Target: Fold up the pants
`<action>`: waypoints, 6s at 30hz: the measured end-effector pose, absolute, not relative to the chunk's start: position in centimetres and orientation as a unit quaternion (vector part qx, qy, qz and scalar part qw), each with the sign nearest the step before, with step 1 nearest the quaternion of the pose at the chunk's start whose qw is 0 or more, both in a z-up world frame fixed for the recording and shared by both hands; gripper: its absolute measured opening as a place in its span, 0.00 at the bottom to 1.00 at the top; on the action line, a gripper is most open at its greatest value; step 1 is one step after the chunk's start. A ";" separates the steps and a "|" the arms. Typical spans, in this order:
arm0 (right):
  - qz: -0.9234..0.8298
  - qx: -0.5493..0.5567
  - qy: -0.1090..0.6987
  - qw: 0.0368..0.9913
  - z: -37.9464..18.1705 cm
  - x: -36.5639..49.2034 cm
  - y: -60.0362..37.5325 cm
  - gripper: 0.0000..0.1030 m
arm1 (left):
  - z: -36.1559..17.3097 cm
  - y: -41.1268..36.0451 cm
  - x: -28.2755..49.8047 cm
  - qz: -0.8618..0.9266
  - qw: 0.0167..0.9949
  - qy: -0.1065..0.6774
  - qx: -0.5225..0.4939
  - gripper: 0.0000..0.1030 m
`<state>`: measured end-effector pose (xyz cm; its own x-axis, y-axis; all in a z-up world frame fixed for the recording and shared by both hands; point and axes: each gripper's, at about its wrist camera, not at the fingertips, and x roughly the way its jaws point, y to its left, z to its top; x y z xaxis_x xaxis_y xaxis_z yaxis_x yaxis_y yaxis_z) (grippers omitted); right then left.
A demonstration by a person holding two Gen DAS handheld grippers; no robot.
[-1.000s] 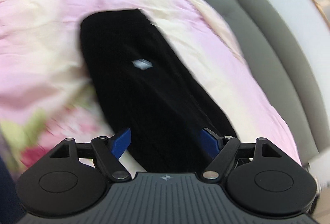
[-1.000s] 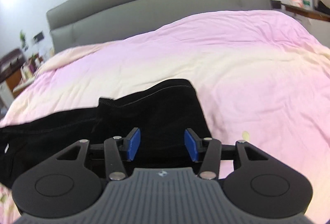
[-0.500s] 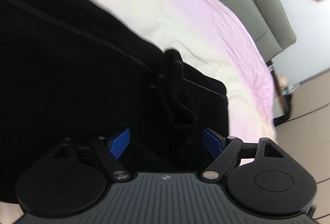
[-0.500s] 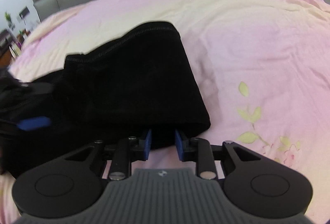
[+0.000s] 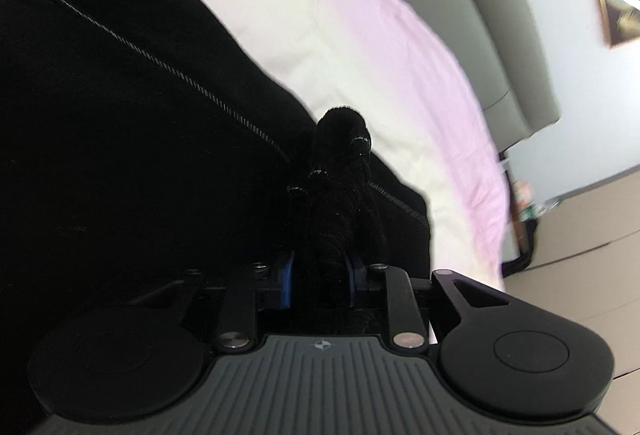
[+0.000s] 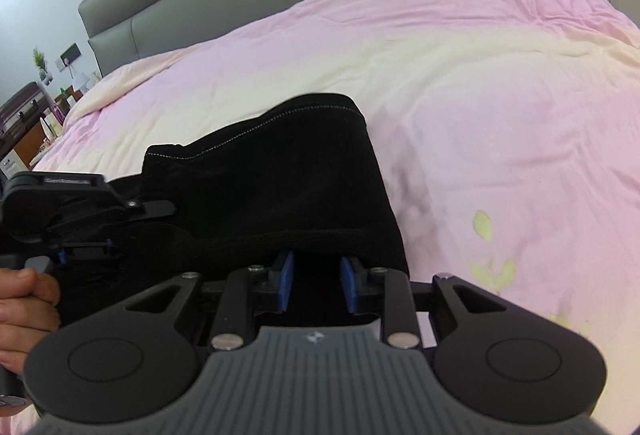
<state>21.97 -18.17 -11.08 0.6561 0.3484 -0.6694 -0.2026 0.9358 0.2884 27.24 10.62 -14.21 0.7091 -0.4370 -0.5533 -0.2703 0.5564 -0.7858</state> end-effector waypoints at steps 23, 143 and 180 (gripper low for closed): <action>0.182 -0.012 0.383 0.906 -12.1 21.9 -13.4 0.29 | -12.7 15.3 21.7 -0.008 0.849 0.377 -0.370 0.32; 0.380 -0.034 0.331 0.863 -2.0 13.5 3.7 0.57 | -14.1 34.8 16.0 0.010 0.859 0.277 -0.431 0.93; 0.332 -0.074 0.427 0.838 -5.8 19.7 9.1 0.17 | -15.0 31.9 16.7 -0.039 0.839 0.373 -0.394 0.88</action>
